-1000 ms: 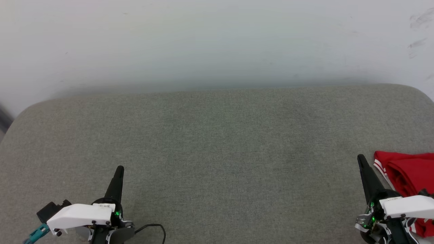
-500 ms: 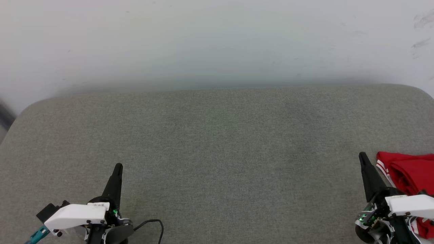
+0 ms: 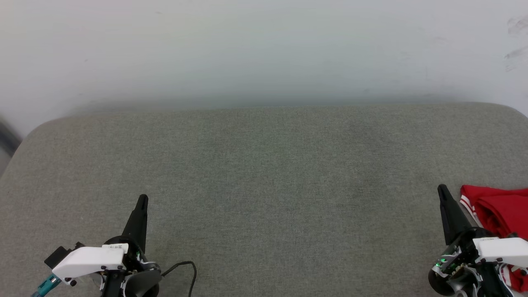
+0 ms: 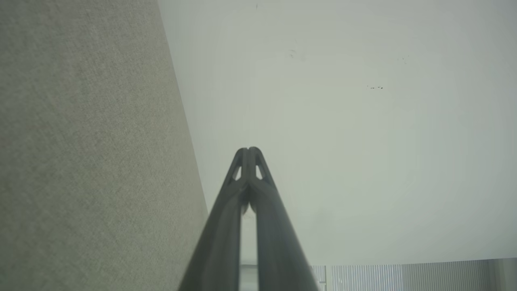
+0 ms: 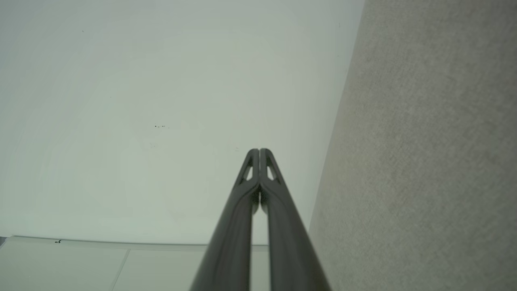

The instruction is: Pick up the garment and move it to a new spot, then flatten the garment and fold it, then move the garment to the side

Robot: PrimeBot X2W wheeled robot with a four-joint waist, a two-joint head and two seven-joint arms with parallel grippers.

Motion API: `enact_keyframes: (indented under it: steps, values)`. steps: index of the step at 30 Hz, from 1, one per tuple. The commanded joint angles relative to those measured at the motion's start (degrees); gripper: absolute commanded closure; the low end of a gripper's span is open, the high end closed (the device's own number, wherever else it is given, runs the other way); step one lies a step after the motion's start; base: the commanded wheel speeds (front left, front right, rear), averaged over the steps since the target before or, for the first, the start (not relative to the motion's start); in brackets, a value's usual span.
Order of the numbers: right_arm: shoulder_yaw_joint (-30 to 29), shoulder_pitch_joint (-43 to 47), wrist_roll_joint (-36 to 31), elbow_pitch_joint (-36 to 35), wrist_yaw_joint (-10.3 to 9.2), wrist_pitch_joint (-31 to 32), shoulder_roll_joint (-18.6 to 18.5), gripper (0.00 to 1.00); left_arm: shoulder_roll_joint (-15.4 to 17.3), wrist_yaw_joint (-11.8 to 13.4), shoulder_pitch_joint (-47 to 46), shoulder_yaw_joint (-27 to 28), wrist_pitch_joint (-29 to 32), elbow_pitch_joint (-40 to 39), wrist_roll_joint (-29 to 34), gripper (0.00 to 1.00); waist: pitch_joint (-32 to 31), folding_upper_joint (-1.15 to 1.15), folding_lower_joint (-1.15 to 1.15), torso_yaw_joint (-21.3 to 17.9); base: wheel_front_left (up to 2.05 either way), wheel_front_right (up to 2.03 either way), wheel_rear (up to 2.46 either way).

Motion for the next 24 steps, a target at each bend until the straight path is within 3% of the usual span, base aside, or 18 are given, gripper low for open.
enact_keyframes:
  steps: [1, 24]
  values:
    - [0.0, -0.6, 0.1, 0.1, -0.01, 0.1, 0.2, 1.00, -0.1, -0.2, -0.4, 0.2, 0.2, 0.1, 0.0, 1.00, 0.0, 0.00, 0.00, 0.0, 0.00, 0.00, 0.00]
    - [0.0, -0.6, 0.2, 0.1, -0.02, 0.1, 0.2, 1.00, -0.1, -0.2, -0.4, 0.2, 0.2, 0.0, -0.1, 1.00, 0.0, 0.00, 0.00, 0.0, 0.00, 0.00, 0.00]
